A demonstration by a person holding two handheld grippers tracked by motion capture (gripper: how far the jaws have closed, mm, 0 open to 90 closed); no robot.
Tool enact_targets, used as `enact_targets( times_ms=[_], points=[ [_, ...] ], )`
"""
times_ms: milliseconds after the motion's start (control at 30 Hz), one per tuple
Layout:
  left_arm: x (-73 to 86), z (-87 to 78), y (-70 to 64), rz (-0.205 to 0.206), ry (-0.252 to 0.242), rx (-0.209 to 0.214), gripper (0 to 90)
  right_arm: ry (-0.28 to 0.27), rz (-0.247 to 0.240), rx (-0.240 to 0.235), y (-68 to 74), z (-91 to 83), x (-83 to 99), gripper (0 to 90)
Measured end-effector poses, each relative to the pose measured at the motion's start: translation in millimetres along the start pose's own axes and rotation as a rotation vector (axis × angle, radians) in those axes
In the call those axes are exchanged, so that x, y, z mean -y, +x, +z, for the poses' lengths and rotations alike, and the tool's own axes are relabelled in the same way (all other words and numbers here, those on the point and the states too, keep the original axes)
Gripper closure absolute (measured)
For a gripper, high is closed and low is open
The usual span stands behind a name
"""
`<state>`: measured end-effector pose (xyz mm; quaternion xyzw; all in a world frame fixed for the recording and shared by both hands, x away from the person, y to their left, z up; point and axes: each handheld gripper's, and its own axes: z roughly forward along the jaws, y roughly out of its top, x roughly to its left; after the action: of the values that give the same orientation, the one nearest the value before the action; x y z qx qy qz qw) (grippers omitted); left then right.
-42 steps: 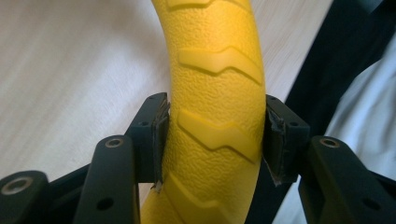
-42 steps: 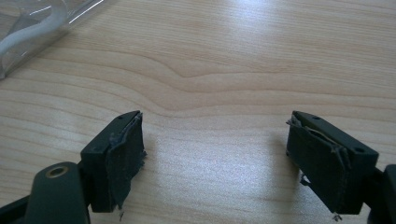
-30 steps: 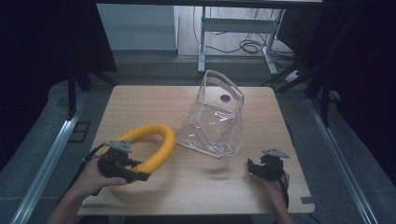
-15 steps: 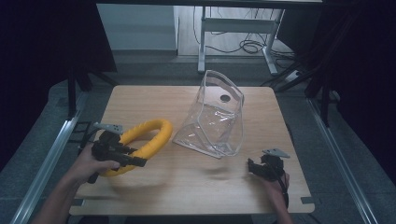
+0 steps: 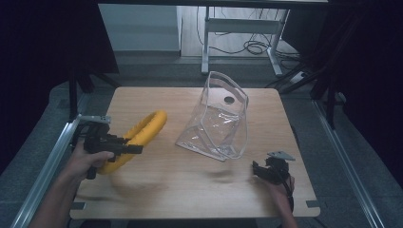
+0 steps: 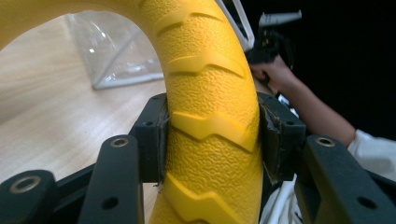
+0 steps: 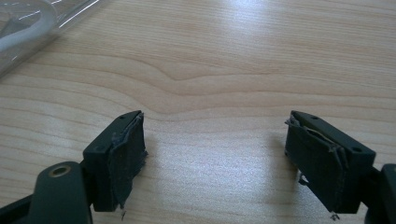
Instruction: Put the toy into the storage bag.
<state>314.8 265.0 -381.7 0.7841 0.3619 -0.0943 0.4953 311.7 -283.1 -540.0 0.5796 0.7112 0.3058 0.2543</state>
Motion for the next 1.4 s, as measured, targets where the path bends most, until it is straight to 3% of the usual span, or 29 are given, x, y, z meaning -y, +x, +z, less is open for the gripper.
enact_targets(
  times_ms=[167,600,800,1167,1400],
  points=[
    [-2.4,-10.2,3.3,-0.018,-0.069,-0.017,50.4,0.000,0.004,0.002,-0.2,0.0,-0.1,20.1],
    [-7.3,-31.7,11.4,-0.102,-0.267,0.033,50.6,-0.001,0.009,0.005,-0.3,-0.1,0.0,20.5],
    [-9.4,-32.6,9.9,-0.126,-0.338,0.044,50.5,-0.002,0.009,0.006,-0.3,0.0,0.0,20.6],
    [-14.5,-28.9,6.5,-0.155,-0.423,0.055,50.5,-0.003,0.006,0.007,-0.6,0.1,0.1,20.7],
    [-18.0,-19.6,-1.1,-0.160,-0.503,0.016,50.5,-0.002,0.007,0.009,-0.7,0.0,0.1,20.7]
  ],
)
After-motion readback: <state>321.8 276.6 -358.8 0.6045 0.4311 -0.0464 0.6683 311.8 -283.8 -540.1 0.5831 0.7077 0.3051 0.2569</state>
